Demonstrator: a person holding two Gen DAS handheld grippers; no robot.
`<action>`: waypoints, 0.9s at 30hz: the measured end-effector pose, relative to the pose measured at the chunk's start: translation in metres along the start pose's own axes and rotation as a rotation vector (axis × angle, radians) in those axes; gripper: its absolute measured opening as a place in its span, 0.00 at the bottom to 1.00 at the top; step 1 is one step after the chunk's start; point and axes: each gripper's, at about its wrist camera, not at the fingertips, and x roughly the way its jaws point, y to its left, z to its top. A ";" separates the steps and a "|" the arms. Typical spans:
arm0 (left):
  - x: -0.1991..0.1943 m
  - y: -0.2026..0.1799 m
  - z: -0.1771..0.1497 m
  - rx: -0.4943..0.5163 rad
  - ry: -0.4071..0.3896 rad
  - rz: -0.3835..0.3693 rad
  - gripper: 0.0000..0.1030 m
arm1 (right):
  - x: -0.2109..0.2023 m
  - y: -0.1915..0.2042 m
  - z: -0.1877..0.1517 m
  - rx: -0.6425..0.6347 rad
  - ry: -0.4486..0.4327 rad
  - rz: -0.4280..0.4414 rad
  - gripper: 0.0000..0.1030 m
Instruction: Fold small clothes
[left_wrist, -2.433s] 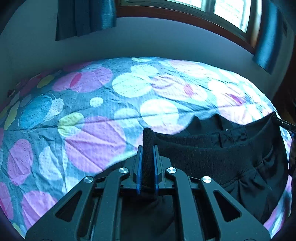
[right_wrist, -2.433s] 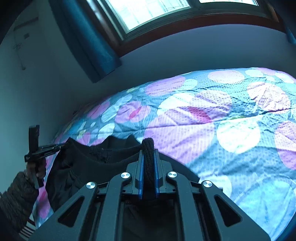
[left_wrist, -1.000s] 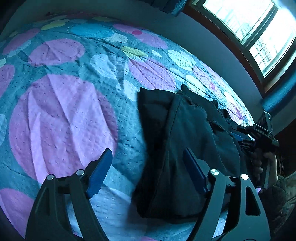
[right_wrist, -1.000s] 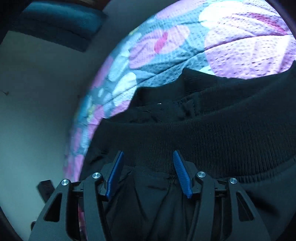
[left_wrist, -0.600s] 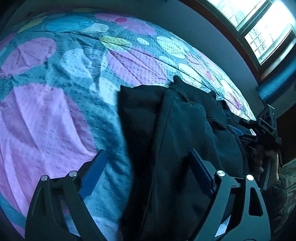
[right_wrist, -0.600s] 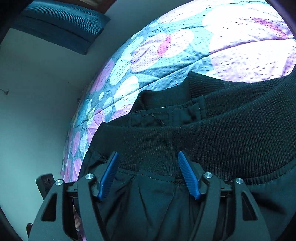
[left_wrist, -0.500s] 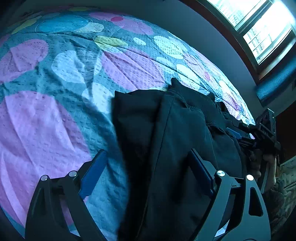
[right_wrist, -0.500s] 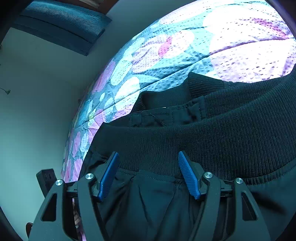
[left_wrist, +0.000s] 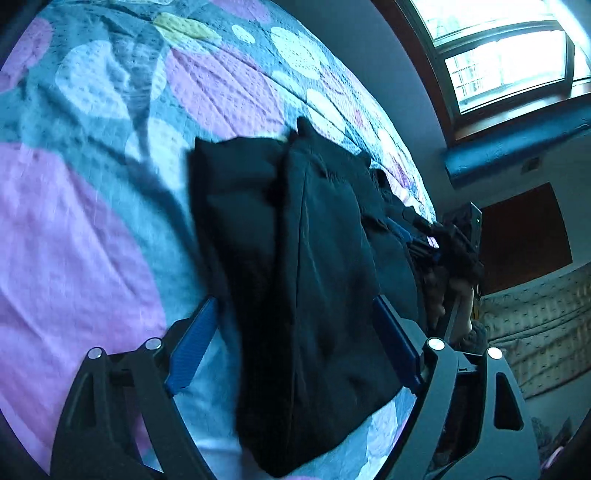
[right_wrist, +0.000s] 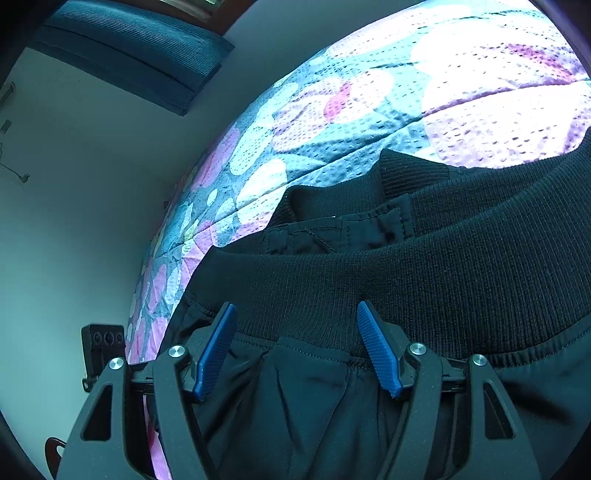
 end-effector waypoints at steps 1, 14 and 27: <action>0.000 0.001 -0.001 -0.014 -0.004 -0.006 0.81 | 0.001 0.000 0.000 0.003 -0.002 0.000 0.66; 0.032 -0.017 0.030 -0.036 -0.092 0.050 0.60 | 0.003 0.001 0.002 -0.007 -0.018 0.026 0.69; 0.031 -0.030 0.005 -0.015 -0.078 0.112 0.38 | -0.056 0.037 -0.085 -0.080 0.046 -0.023 0.69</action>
